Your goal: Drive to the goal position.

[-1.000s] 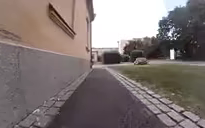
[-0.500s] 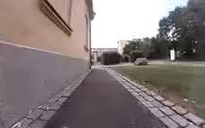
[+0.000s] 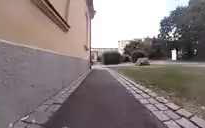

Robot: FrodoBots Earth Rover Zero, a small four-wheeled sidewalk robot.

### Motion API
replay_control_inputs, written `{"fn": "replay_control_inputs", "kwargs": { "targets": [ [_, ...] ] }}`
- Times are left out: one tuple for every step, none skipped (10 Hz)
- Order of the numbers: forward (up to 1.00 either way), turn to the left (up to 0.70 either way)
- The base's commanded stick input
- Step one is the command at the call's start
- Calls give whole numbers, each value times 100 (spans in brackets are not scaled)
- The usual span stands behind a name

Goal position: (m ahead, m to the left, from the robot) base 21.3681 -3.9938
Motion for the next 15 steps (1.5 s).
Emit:
{"fn": "replay_control_inputs", "kwargs": {
  "targets": [
    [70,0],
    [70,0],
    [70,0],
    [70,0],
    [70,0],
    [70,0],
    [70,0],
    [70,0],
    [70,0],
    [70,0],
    [70,0],
    [70,0],
    [70,0],
    [70,0],
    [70,0]
  ]
}}
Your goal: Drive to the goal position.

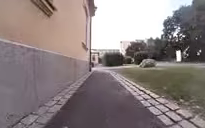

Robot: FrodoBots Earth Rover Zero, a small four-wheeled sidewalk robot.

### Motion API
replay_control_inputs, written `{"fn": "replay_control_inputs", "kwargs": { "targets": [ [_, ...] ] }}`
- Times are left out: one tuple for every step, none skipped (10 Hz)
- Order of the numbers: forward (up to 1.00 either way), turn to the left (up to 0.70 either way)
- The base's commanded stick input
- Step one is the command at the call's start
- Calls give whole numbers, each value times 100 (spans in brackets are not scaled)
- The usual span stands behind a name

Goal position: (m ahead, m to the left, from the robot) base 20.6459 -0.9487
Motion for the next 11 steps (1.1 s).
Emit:
{"fn": "replay_control_inputs", "kwargs": {
  "targets": [
    [70,0],
    [70,0],
    [70,0],
    [70,0],
    [70,0],
    [70,0],
    [70,0],
    [70,0],
    [70,0],
    [70,0],
    [70,0]
  ]
}}
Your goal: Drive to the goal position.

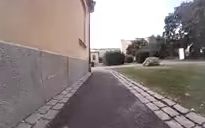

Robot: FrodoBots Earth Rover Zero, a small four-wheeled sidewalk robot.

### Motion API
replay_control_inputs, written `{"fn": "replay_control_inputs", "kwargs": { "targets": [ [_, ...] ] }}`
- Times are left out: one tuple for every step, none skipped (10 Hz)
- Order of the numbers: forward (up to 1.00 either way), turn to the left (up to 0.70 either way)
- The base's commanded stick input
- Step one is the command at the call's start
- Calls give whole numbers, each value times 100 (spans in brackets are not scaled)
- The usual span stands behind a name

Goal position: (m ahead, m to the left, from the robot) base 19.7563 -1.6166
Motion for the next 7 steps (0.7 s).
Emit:
{"fn": "replay_control_inputs", "kwargs": {
  "targets": [
    [70,0],
    [70,0],
    [70,0],
    [70,0],
    [70,0],
    [70,0],
    [70,0]
  ]
}}
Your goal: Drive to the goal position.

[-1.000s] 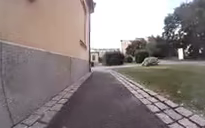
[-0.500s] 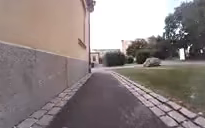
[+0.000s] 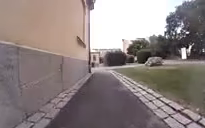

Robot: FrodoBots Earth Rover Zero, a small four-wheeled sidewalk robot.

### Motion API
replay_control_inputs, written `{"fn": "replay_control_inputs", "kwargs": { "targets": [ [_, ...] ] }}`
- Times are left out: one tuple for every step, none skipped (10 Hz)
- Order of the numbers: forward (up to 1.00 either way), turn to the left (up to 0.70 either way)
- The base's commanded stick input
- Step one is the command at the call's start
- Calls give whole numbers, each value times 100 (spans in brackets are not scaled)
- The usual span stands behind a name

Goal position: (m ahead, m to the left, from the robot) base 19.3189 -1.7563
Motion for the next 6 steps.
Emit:
{"fn": "replay_control_inputs", "kwargs": {
  "targets": [
    [70,0],
    [70,0],
    [70,0],
    [70,0],
    [70,0],
    [70,0]
  ]
}}
